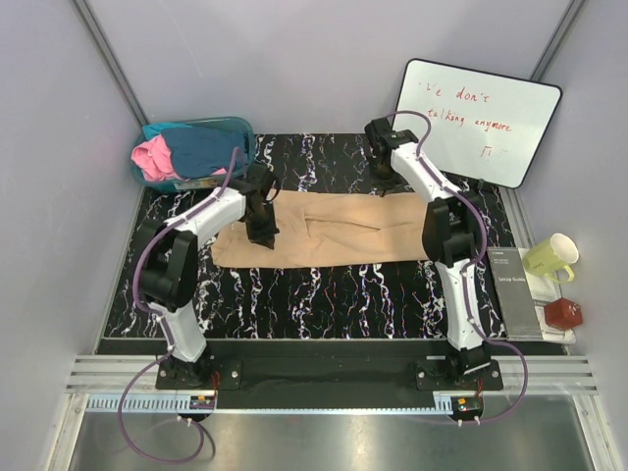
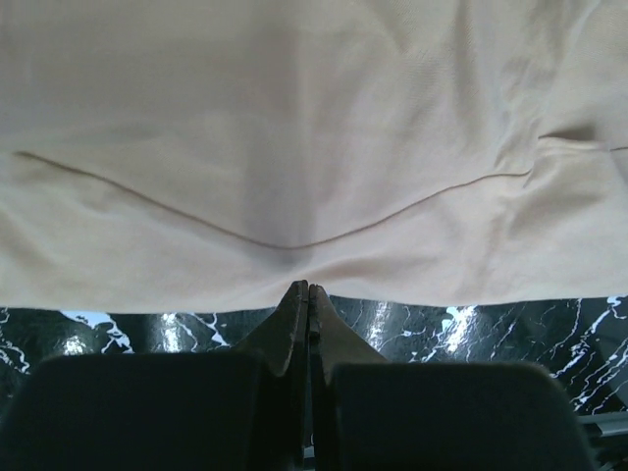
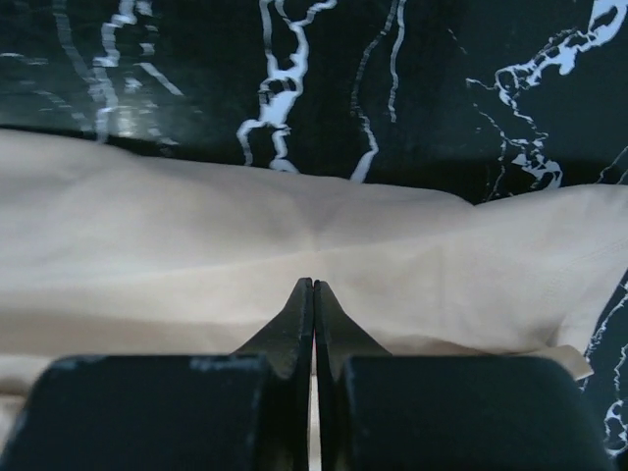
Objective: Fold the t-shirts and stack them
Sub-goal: Rotate the tshirt 90 degrees
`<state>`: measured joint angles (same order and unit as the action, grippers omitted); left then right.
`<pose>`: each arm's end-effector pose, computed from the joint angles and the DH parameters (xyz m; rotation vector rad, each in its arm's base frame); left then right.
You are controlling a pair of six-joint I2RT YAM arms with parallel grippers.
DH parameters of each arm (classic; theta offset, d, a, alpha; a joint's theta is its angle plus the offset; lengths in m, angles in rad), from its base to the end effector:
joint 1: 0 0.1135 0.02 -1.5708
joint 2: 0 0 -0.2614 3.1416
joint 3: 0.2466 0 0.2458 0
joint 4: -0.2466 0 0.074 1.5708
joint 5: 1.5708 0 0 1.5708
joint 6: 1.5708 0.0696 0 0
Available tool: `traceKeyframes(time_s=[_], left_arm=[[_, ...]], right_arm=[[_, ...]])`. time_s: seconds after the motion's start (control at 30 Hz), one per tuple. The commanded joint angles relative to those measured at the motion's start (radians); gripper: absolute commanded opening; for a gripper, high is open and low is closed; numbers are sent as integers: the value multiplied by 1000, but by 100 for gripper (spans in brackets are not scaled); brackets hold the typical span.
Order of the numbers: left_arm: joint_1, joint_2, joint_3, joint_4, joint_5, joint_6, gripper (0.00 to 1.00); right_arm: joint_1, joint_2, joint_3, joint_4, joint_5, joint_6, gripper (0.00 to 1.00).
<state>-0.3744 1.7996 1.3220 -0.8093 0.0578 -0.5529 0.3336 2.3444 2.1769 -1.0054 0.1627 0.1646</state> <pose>0.3324 -0.1349 0.1741 -0.2467 2.8915 -0.2605 0.4789 0.1540 0.1884 -0.1847 2.7099 -0.0796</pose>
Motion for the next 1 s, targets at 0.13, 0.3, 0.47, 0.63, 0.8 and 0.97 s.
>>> traceKeyframes(time_s=[0.13,0.3,0.47,0.63,0.8,0.97], left_arm=[[-27,133,153,-97,-25,18,0],[-32,228,227,-183,-110,5,0],[-32,377,394,-274,-157,-7,0],[-34,470,607,-327,-207,1,0],[-37,642,916,-416,-210,57,0],[-41,767,1154,-424,-122,77,0]], right_arm=[[-5,105,-9,-111,225,-2,0],[-4,93,-104,-154,244,27,0],[19,33,-204,-214,230,64,0],[65,-43,-301,-289,157,114,0],[163,-134,-420,-305,61,171,0],[275,-184,-413,-338,-57,176,0]])
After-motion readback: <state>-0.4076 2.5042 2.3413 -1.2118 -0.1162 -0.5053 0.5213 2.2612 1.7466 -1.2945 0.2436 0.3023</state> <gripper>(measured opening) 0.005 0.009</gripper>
